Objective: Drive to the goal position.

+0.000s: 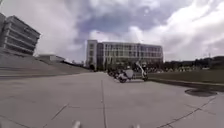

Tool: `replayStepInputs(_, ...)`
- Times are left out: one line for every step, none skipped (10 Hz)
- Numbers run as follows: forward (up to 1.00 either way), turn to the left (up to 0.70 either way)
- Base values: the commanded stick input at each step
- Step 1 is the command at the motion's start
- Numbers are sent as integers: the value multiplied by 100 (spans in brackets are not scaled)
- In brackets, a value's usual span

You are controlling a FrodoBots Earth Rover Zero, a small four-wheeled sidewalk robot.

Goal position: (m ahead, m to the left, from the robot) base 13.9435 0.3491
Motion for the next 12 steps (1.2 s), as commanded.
replayStepInputs(70,0)
replayStepInputs(70,0)
replayStepInputs(70,0)
replayStepInputs(66,0)
replayStepInputs(61,0)
replayStepInputs(61,0)
replayStepInputs(61,0)
replayStepInputs(62,0)
replayStepInputs(62,0)
replayStepInputs(63,0)
replayStepInputs(64,0)
replayStepInputs(65,0)
